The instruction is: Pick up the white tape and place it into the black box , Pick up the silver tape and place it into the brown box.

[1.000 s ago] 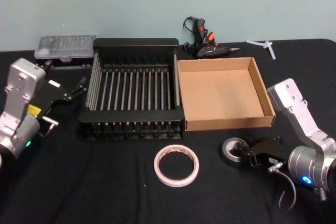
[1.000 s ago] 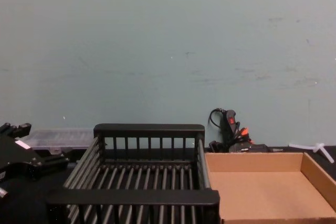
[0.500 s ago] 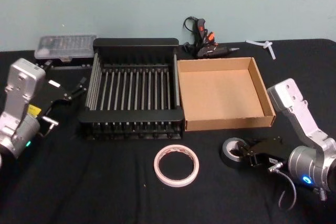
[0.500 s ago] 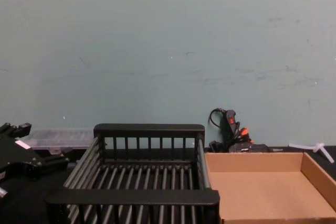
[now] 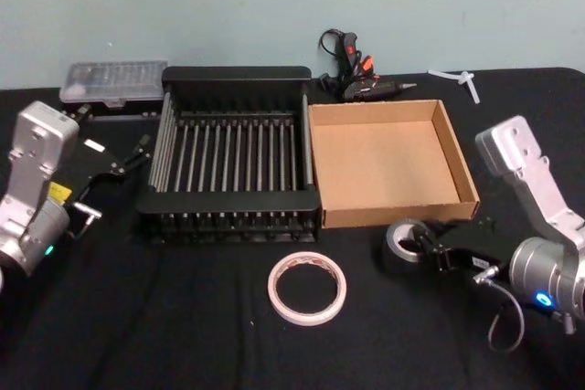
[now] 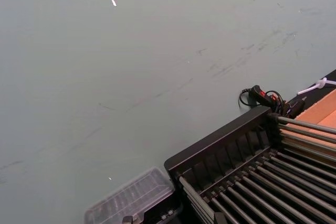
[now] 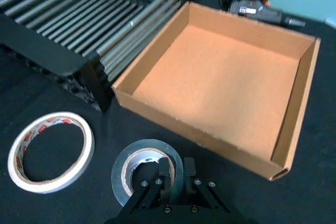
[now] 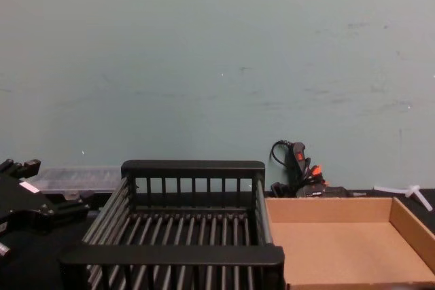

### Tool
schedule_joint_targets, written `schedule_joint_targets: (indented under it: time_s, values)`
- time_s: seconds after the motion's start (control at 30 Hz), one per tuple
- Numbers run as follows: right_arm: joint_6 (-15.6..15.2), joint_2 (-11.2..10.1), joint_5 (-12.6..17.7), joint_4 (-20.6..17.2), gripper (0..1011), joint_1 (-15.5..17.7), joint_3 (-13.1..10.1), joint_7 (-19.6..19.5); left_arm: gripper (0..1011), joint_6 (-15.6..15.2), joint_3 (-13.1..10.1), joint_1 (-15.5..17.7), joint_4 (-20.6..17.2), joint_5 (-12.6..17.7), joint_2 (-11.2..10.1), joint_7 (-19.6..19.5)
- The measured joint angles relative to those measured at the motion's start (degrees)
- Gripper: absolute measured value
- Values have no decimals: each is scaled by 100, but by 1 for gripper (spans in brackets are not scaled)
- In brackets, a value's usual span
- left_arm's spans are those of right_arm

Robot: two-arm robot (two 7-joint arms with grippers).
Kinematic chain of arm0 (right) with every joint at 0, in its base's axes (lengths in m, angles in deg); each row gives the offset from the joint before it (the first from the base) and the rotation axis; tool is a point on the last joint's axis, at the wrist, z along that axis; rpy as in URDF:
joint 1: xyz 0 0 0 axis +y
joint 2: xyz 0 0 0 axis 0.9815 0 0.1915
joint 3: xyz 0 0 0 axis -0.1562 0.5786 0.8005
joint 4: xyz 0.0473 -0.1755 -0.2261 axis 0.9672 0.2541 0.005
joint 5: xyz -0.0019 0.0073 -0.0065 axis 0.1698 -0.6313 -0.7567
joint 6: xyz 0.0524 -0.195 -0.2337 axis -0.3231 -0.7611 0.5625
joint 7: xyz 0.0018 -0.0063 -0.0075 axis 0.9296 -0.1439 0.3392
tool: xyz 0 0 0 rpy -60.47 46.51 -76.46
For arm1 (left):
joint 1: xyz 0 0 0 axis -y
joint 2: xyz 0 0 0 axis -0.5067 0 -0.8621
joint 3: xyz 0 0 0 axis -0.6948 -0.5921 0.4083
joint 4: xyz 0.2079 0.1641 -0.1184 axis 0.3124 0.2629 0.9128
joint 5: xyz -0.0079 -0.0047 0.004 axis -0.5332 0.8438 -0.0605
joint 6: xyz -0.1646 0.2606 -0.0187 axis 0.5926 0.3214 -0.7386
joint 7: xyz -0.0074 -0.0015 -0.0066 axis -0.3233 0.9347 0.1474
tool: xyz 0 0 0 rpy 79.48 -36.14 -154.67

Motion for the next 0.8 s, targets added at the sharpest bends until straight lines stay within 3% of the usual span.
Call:
schedule_joint_targets:
  time_s: [0.43,0.8]
  values:
    - [145,-3,-96,-204,164,-124,-190,17,1001,0,0,0,0,0,0,0]
    - [297,165,-296,184,164,-576,-214,-41,1001,0,-1,0,0,0,0,0]
